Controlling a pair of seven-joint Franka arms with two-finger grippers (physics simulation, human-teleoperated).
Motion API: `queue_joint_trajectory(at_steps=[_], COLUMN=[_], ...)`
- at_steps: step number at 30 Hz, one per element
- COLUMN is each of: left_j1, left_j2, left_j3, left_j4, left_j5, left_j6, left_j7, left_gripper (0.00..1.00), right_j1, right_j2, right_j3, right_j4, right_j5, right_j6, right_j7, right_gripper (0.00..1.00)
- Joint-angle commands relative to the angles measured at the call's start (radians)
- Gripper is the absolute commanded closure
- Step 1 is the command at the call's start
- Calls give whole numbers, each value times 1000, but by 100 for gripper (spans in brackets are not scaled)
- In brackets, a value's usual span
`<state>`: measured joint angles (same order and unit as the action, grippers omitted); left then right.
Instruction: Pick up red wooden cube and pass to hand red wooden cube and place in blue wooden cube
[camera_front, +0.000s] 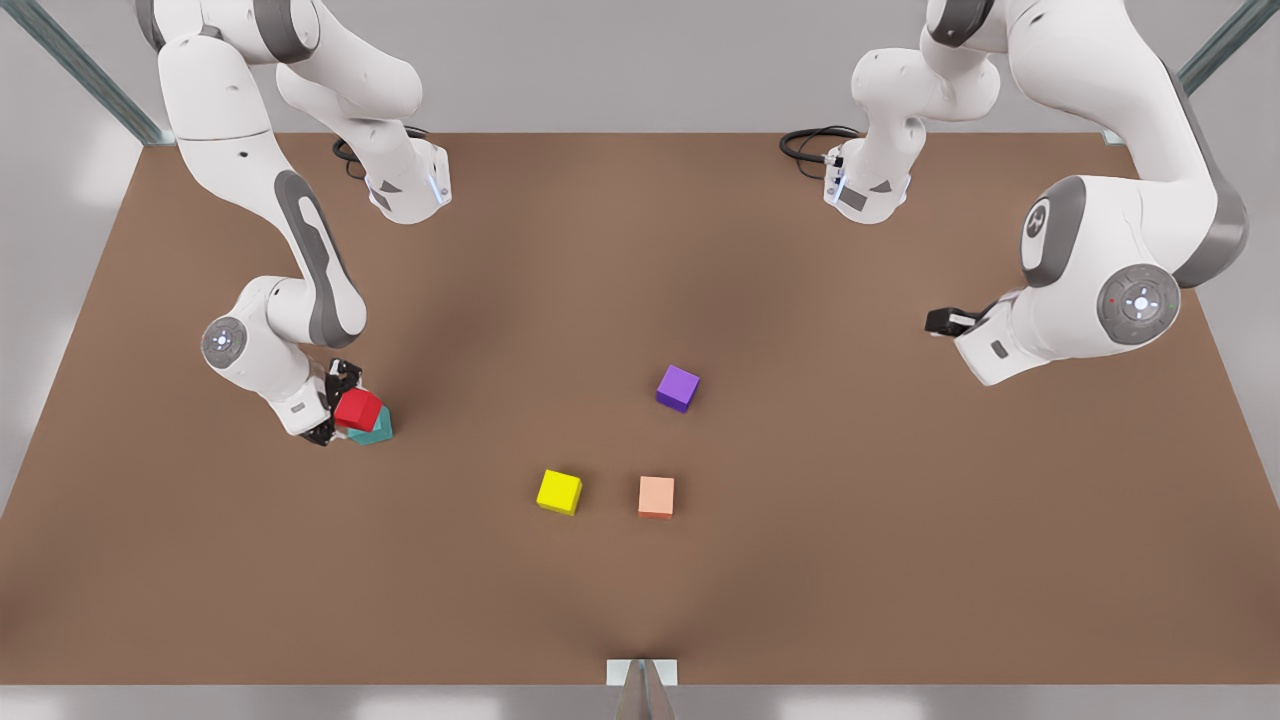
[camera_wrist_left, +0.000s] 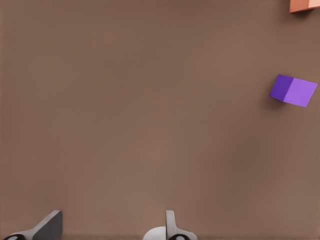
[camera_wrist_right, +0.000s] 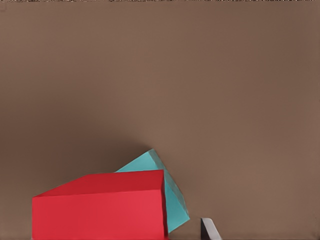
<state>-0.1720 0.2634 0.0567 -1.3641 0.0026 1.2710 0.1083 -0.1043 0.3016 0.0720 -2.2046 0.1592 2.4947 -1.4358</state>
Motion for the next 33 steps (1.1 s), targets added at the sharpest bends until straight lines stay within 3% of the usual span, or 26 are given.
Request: queue_joint_trajectory(at_steps=[1,9,16,18,20,21,24,30,33], left_j1=[0,2,2,2,2,2,2,2,3], left_j2=[-1,-1,-1,-1,-1,-1,-1,-1,-1], left_j3=[0,0,0,0,0,0,0,0,0], left_j4=[0,0,0,0,0,0,0,-1,-1], left_j5=[0,0,2,2,2,2,2,0,0], left_j6=[-1,1,1,1,1,1,1,-6,-29], left_j7=[-12,-12,-12,-12,-12,-12,-9,-9,-9], left_gripper=[0,0,0,0,0,0,0,0,0], right_j1=[0,-5,0,0,2,28,23,28,12], right_j2=[-9,-81,-180,-170,118,172,169,-59,-113], right_j3=[0,0,-6,-5,-1,-1,-11,0,-5], right_j4=[3,13,121,230,655,842,1007,962,830], right_j5=[2,14,17,-35,-116,-119,-164,-191,-188], right_j6=[-3,-128,-500,-687,-1037,-1154,-1191,-1291,-1157], right_j7=[72,72,256,713,1389,1658,1666,1666,1508], right_gripper=[0,0,0,0,0,0,0,0,0])
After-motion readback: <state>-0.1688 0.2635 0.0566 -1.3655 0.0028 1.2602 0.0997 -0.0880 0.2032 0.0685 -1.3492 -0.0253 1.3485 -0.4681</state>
